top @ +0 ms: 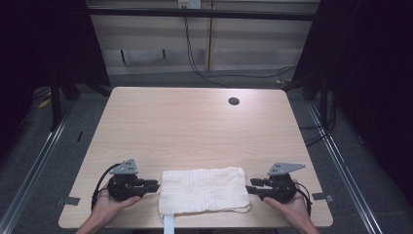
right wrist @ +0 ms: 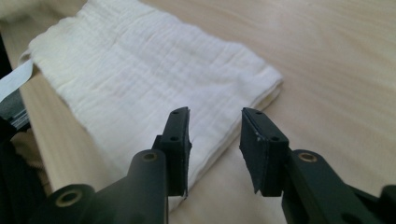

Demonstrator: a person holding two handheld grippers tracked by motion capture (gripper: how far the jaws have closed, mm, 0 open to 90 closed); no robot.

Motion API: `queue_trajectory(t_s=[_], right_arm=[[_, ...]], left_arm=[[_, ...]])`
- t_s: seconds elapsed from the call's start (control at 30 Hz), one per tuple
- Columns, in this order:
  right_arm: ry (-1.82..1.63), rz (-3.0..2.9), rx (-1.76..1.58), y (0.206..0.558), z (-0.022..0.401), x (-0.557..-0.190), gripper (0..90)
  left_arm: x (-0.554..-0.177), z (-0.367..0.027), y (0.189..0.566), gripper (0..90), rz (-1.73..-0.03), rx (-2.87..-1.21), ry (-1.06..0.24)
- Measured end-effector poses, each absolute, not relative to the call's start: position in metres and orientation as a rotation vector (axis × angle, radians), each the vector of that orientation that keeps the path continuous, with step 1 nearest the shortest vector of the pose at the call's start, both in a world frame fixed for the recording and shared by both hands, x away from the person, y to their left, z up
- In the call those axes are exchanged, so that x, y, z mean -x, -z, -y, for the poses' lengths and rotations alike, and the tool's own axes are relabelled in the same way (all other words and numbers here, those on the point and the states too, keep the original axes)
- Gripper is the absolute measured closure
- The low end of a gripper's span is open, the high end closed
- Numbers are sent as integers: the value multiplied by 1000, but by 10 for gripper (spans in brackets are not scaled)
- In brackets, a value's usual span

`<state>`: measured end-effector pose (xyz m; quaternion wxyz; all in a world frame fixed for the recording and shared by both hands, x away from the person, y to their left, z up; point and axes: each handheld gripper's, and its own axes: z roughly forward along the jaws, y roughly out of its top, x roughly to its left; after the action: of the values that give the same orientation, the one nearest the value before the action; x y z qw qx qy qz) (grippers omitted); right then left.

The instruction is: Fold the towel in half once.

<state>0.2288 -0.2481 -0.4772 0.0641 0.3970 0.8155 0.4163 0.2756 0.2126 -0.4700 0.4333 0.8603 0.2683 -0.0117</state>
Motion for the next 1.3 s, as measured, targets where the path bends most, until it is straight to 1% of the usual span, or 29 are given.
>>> queue_trajectory(t_s=[0.17,0.3,0.4,0.43,0.47,0.6,0.67,0.77,0.9,0.93,1.0,1.03,1.1,1.2,1.27,1.3], right_arm=[[-1194,-2453,-1183,475,240,-256,656],[-1189,-2447,-1175,471,236,-280,647],[-1183,-2466,-1190,477,231,-295,635],[-1147,-2485,-1196,483,227,-300,617],[-1147,-2485,-1196,483,227,-300,617],[-1117,-2504,-1186,491,224,-300,601],[-1106,-2506,-1178,494,223,-299,602],[-1070,-2511,-1177,495,221,-297,605],[-1059,-2510,-1170,498,218,-297,647],[-1068,-2502,-1173,498,216,-296,685],[-1064,-2510,-1158,498,214,-296,809],[-1052,-2504,-1153,498,214,-296,848],[-1039,-2492,-1163,497,216,-296,870],[-1028,-2462,-1205,495,222,-298,876],[-1022,-2442,-1213,495,226,-299,876],[-1022,-2433,-1234,494,229,-299,876]], left_arm=[[-293,-192,470,799,-648,-2172,32],[-311,-181,473,770,-672,-2162,54],[-315,-175,479,763,-666,-2183,54],[-314,-174,480,753,-658,-2195,48],[-313,-174,483,753,-658,-2196,42],[-313,-175,491,705,-684,-2224,44],[-313,-175,494,708,-687,-2236,51],[-313,-174,497,687,-691,-2236,51],[-313,-174,498,671,-704,-2221,45],[-313,-174,498,667,-696,-2218,45],[-313,-175,498,637,-706,-2218,34],[-315,-175,498,631,-705,-2218,40],[-319,-175,497,617,-710,-2222,35],[-322,-170,495,589,-759,-2197,45],[-320,-164,493,589,-755,-2213,-12],[-320,-163,493,589,-749,-2209,-12]])
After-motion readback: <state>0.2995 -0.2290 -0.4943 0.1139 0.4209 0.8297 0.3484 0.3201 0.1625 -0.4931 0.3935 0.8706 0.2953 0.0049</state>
